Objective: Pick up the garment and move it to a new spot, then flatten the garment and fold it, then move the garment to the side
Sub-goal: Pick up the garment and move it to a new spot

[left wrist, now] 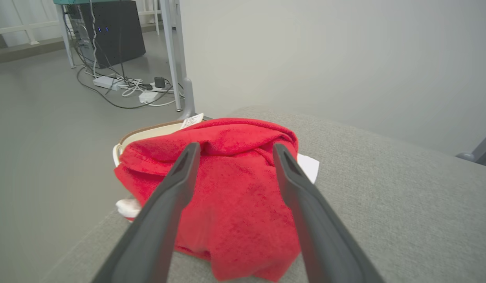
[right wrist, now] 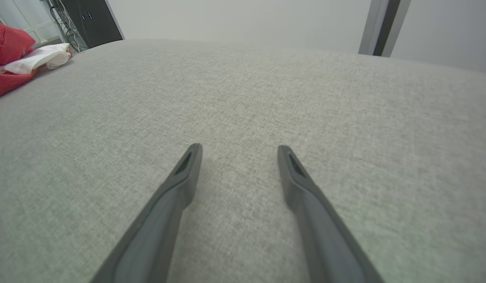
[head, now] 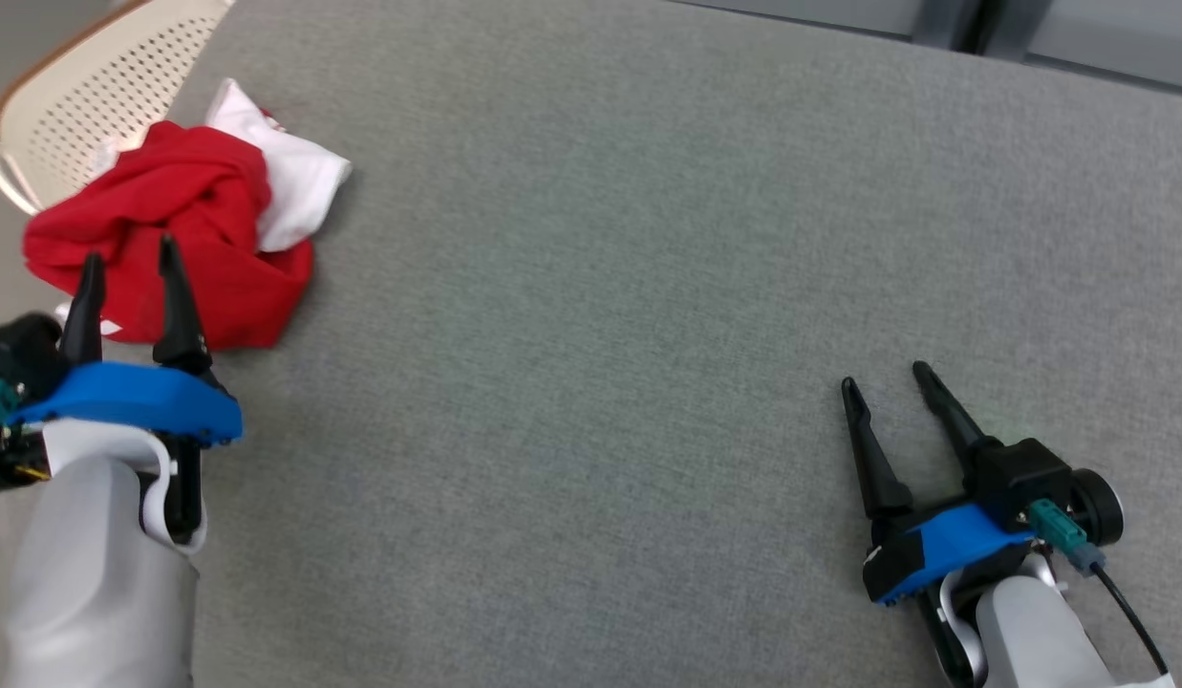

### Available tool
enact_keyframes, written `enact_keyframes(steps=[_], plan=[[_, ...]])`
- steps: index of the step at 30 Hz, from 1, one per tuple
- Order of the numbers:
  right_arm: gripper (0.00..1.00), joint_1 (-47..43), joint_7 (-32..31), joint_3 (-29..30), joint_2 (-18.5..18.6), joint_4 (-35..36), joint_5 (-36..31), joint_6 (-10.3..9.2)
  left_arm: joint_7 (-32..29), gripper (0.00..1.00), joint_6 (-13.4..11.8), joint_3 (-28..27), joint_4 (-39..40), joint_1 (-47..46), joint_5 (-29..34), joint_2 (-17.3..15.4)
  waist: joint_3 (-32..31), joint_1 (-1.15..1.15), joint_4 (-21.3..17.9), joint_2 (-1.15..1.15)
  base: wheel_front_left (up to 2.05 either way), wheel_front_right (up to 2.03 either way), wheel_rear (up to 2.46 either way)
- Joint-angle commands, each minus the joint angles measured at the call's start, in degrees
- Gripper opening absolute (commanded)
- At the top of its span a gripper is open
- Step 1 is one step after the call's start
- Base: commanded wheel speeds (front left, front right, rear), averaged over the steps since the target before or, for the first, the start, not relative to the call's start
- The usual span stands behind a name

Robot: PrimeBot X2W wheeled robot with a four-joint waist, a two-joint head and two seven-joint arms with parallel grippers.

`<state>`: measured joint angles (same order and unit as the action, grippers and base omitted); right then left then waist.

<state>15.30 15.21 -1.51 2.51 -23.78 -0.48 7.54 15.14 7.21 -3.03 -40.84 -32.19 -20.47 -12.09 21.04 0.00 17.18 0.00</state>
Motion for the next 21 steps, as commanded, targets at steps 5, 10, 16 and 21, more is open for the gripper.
enact_keyframes(steps=[5, 10, 16, 21], plan=[[1.0, 0.26, -0.21, 1.49, 0.97, -0.27, -0.84, -0.11, -0.59, 1.0, 0.28, 2.38, -7.81, -7.66, -3.28, -3.88, 3.12, 0.0, -1.67, 0.0, 0.0, 0.0, 0.0], [1.0, 0.77, -0.5, 1.53, 1.21, 0.07, -1.62, -0.13, -4.36, 1.0, 0.13, 2.39, -17.59, -12.69, -4.46, -5.2, 5.61, 0.0, -3.41, 0.0, 0.0, 0.0, 0.0], [1.0, 1.12, -0.54, 2.03, 1.36, -0.16, -1.7, -0.18, -6.16, 0.0, 0.12, 3.59, -24.98, -15.07, -4.62, -4.64, 6.47, 0.0, -4.4, 0.0, 0.0, 0.0, 0.0], [1.0, 0.59, -0.51, 2.09, 1.26, -0.52, -0.66, -0.18, -2.53, 0.0, 0.28, 7.33, -22.13, -17.09, -5.28, -4.75, 4.45, 0.0, -4.29, 0.0, 0.0, 0.0, 0.0]])
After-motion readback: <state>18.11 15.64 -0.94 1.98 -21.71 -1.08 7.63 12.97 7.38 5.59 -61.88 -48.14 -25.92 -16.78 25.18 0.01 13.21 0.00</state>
